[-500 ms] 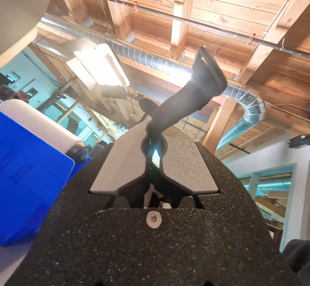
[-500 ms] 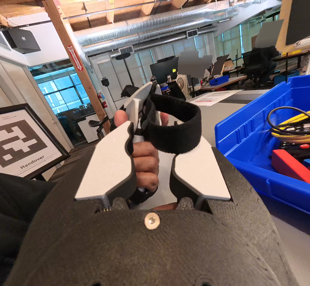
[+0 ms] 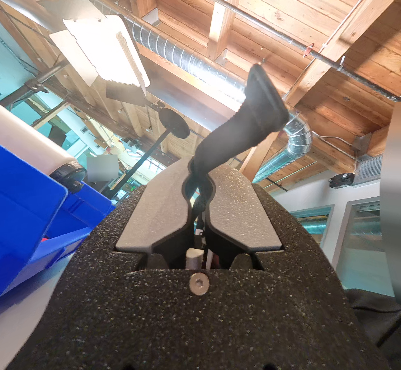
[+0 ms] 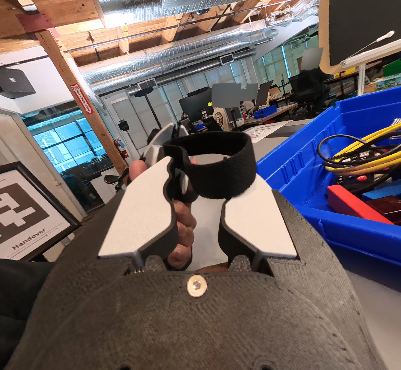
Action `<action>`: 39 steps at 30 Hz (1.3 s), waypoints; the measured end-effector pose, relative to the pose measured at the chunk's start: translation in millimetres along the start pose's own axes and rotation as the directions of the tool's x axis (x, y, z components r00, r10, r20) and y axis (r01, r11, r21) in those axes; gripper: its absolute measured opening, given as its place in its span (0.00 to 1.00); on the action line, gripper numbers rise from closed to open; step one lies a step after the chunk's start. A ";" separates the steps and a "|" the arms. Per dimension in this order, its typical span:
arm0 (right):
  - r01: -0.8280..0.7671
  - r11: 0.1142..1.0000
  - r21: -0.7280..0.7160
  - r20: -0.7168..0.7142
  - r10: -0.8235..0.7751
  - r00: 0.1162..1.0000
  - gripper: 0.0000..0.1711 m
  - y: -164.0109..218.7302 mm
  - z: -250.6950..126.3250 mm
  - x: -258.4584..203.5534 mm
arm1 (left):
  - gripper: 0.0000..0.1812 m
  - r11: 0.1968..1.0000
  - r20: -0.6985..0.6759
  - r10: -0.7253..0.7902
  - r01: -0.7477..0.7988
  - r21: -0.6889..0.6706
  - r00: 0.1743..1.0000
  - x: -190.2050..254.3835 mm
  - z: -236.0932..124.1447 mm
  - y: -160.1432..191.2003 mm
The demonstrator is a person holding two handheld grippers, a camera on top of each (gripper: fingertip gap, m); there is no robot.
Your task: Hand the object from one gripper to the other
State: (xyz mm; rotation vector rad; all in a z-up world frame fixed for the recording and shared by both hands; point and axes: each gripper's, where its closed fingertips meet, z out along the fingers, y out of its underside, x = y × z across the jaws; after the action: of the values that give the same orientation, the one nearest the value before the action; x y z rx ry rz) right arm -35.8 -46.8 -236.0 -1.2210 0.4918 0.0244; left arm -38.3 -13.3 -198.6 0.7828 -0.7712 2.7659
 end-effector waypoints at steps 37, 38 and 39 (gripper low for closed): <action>0.337 0.934 -0.116 0.041 -0.335 0.941 0.49 10.1 2.1 -19.5 | 0.03 0.996 -0.036 -0.090 0.090 0.000 0.995 1.2 -3.8 -13.4; 0.345 0.933 -0.100 0.023 -0.345 0.938 0.45 7.1 1.1 -18.0 | 0.03 0.996 -0.023 -0.092 0.092 -0.011 0.995 -0.9 -3.5 -10.6; 0.348 0.934 -0.079 -0.001 -0.349 0.937 0.40 2.9 -0.5 -15.4 | 0.03 0.996 -0.008 -0.092 0.092 -0.021 0.996 -3.1 -3.3 -8.1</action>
State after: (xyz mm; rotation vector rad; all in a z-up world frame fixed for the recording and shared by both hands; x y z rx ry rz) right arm -50.6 -42.5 -233.0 -1.3718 0.2830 -0.2712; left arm -34.8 -4.7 -199.1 0.7813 -0.7411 2.6740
